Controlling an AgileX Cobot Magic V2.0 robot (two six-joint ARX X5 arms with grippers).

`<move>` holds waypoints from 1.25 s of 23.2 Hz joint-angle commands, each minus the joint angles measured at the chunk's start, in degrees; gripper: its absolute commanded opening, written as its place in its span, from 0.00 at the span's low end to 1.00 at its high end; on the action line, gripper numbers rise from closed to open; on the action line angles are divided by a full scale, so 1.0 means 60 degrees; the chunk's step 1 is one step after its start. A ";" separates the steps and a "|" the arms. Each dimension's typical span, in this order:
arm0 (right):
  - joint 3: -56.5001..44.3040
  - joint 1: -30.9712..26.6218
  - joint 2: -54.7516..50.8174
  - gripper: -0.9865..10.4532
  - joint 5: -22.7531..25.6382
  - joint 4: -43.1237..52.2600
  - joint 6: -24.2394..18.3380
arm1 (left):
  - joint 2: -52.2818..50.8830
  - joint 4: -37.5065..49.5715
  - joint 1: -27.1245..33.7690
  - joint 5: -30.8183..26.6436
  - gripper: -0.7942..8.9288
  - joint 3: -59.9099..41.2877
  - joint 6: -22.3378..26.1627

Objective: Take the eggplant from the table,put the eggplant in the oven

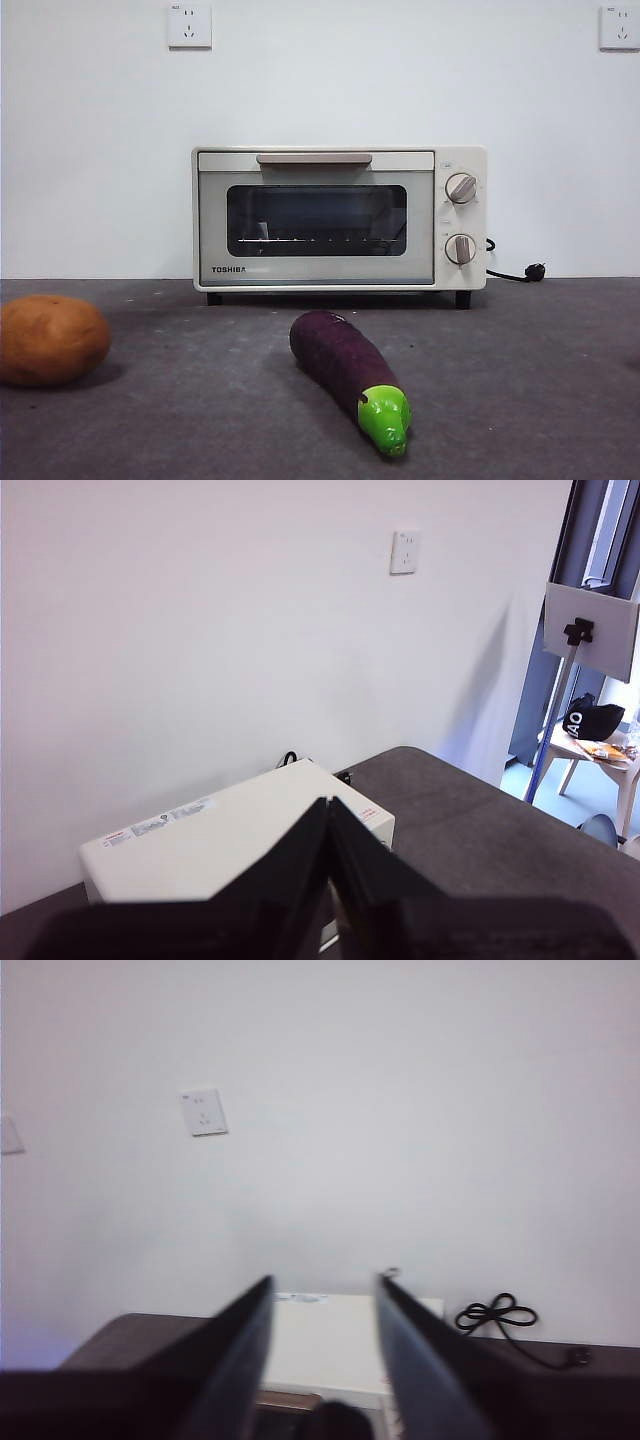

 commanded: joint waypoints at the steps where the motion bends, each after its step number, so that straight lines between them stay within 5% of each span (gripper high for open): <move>1: 0.0084 0.0011 -0.0015 0.64 -0.0022 -0.0004 0.0499 | 0.0127 0.0044 -0.0047 0.0127 0.08 -0.0004 0.0113; 14: 0.0098 0.0011 0.0102 0.64 -0.0127 -0.0776 0.0838 | 0.0787 0.0087 -0.0047 0.0495 0.08 -0.0004 0.0113; 25: 0.0488 0.0011 0.0102 0.64 -0.1078 -0.1005 0.1184 | 0.2160 0.0437 -0.0113 0.0495 0.08 -0.0004 0.0124; 29: 0.0860 0.0011 0.0102 0.64 -0.1144 -0.1209 0.1337 | 0.2965 0.0627 -0.0372 0.0488 0.08 -0.0004 0.0648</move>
